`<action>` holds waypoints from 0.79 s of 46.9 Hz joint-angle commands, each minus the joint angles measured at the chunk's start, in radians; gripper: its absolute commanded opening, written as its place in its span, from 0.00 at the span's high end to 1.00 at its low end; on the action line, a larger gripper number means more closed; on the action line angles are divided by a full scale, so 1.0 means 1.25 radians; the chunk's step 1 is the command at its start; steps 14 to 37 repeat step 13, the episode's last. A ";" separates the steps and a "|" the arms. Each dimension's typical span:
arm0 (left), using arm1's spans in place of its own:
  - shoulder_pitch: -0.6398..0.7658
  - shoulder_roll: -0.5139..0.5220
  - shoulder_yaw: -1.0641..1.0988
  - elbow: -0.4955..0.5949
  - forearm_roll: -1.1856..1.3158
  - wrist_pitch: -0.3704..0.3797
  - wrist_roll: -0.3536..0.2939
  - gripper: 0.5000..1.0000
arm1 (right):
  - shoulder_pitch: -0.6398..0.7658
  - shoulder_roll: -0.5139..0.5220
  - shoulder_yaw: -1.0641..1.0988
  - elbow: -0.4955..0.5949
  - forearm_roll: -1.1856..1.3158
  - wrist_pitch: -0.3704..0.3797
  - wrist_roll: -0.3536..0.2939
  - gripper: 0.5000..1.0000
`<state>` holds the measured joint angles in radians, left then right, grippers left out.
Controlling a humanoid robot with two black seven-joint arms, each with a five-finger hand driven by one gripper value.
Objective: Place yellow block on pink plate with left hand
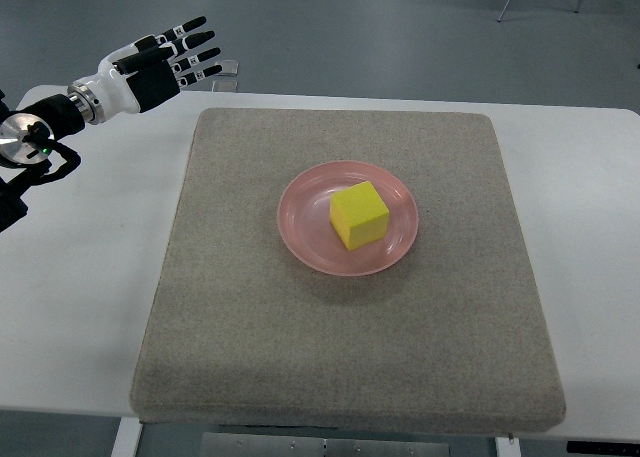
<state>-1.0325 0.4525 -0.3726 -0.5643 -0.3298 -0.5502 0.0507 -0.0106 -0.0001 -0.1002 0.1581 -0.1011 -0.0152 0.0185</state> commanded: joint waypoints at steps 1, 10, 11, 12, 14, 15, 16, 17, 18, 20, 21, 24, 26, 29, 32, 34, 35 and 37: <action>0.000 0.000 0.001 0.000 0.001 0.000 0.000 0.01 | -0.001 0.000 -0.003 0.021 -0.003 0.000 0.000 0.15; 0.000 0.000 0.004 0.000 0.010 -0.002 0.000 0.01 | -0.001 0.000 -0.005 0.026 -0.004 -0.001 0.000 0.15; 0.000 0.000 0.004 0.000 0.010 -0.002 0.000 0.01 | 0.000 0.000 -0.006 0.026 -0.005 -0.004 0.000 0.15; 0.000 0.000 0.004 0.000 0.010 0.000 0.000 0.01 | 0.000 0.000 -0.006 0.027 -0.005 -0.005 0.000 0.15; 0.001 0.000 0.004 0.000 0.010 0.000 0.000 0.01 | 0.000 0.000 -0.006 0.027 -0.005 -0.006 0.000 0.15; 0.001 0.000 0.004 0.000 0.010 0.000 0.000 0.01 | 0.000 0.000 -0.006 0.027 -0.005 -0.006 0.000 0.15; 0.001 0.000 0.004 0.000 0.010 0.000 0.000 0.01 | 0.000 0.000 -0.006 0.027 -0.005 -0.006 0.000 0.15; 0.001 0.000 0.004 0.000 0.010 0.000 0.000 0.01 | 0.000 0.000 -0.006 0.027 -0.005 -0.006 0.000 0.15; 0.001 0.000 0.004 0.000 0.010 0.000 0.000 0.01 | 0.000 0.000 -0.006 0.027 -0.005 -0.006 0.000 0.15; 0.001 0.000 0.004 0.000 0.010 0.000 0.000 0.01 | 0.000 0.000 -0.006 0.027 -0.005 -0.006 0.000 0.15; 0.001 0.000 0.004 0.000 0.010 0.000 0.000 0.01 | 0.000 0.000 -0.006 0.027 -0.005 -0.006 0.000 0.15; 0.001 0.000 0.004 0.000 0.010 0.000 0.000 0.01 | 0.000 0.000 -0.006 0.027 -0.005 -0.006 0.000 0.15; 0.001 0.000 0.004 0.000 0.010 0.000 0.000 0.01 | 0.000 0.000 -0.006 0.027 -0.005 -0.006 0.000 0.15; 0.001 0.000 0.004 0.000 0.010 0.000 0.000 0.01 | 0.000 0.000 -0.006 0.027 -0.005 -0.006 0.000 0.15; 0.001 0.000 0.004 0.000 0.010 0.000 0.000 0.01 | 0.000 0.000 -0.006 0.027 -0.005 -0.006 0.000 0.15; 0.001 0.000 0.004 0.000 0.010 0.000 0.000 0.01 | 0.000 0.000 -0.006 0.027 -0.005 -0.006 0.000 0.15; 0.001 0.000 0.004 0.000 0.010 0.000 0.000 0.01 | 0.000 0.000 -0.006 0.027 -0.005 -0.006 0.000 0.15; 0.001 0.000 0.004 0.000 0.010 0.000 0.000 0.01 | 0.000 0.000 -0.006 0.027 -0.005 -0.006 0.000 0.15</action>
